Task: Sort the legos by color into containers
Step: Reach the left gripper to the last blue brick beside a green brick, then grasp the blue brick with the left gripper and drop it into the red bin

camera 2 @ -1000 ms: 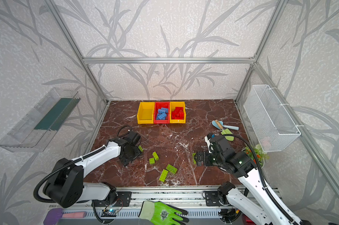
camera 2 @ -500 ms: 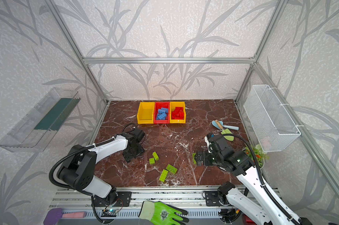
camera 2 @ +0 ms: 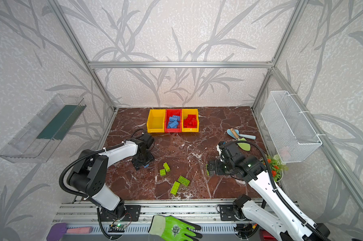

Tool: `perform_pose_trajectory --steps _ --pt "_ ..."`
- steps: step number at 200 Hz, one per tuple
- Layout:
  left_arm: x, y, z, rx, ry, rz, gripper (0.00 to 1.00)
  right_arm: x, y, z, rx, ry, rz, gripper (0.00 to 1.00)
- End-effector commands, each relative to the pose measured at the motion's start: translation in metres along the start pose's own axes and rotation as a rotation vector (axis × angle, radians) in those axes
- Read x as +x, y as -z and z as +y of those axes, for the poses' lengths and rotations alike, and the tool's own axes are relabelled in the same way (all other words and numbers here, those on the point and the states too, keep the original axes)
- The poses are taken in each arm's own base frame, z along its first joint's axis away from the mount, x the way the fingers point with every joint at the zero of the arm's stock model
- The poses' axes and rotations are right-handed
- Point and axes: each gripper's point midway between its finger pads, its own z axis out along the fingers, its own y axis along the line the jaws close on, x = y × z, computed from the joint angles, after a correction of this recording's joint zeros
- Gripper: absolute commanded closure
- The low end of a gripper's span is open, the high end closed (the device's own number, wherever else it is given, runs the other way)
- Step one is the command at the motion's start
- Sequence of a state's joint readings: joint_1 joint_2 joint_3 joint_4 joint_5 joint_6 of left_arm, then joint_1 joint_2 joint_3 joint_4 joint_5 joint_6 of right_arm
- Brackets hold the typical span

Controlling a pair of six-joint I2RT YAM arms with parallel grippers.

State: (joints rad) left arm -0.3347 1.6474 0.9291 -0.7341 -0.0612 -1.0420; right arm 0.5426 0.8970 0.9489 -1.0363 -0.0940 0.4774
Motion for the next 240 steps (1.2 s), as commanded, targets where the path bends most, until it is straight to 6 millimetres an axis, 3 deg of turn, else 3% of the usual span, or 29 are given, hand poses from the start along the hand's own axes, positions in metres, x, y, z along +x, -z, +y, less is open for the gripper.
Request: perform_pose_trajectory --steps 1,22,53,73,105,124,148,182,240 --pt "-0.006 -0.005 0.012 -0.03 0.01 -0.001 0.27 -0.016 0.004 0.009 -0.016 0.032 -0.033 0.0" --pt "-0.006 -0.008 0.018 -0.033 0.019 0.004 0.33 -0.021 0.001 0.012 -0.018 0.041 -0.031 0.0" --pt "-0.001 -0.009 0.021 -0.04 0.003 0.022 0.63 -0.026 -0.005 0.016 -0.021 0.047 -0.023 0.0" --pt "0.002 -0.009 0.024 -0.045 -0.004 0.034 0.76 -0.028 -0.009 0.018 -0.023 0.051 -0.015 0.0" --pt "0.002 0.009 0.018 -0.029 -0.027 0.016 0.8 -0.034 -0.011 0.02 -0.022 0.058 -0.015 0.0" --pt "-0.008 0.031 0.002 -0.007 -0.066 -0.02 0.8 -0.038 -0.01 0.021 -0.015 0.065 -0.02 0.0" --pt "-0.03 0.063 -0.037 0.057 -0.117 -0.074 0.8 -0.042 -0.006 0.017 0.009 0.072 -0.04 0.0" --pt "-0.06 0.099 -0.114 0.181 -0.221 -0.124 0.8 -0.045 -0.002 0.013 0.036 0.07 -0.056 0.0" --pt "-0.099 0.119 -0.231 0.392 -0.361 -0.167 0.81 -0.048 0.004 0.002 0.091 0.043 -0.075 0.0"
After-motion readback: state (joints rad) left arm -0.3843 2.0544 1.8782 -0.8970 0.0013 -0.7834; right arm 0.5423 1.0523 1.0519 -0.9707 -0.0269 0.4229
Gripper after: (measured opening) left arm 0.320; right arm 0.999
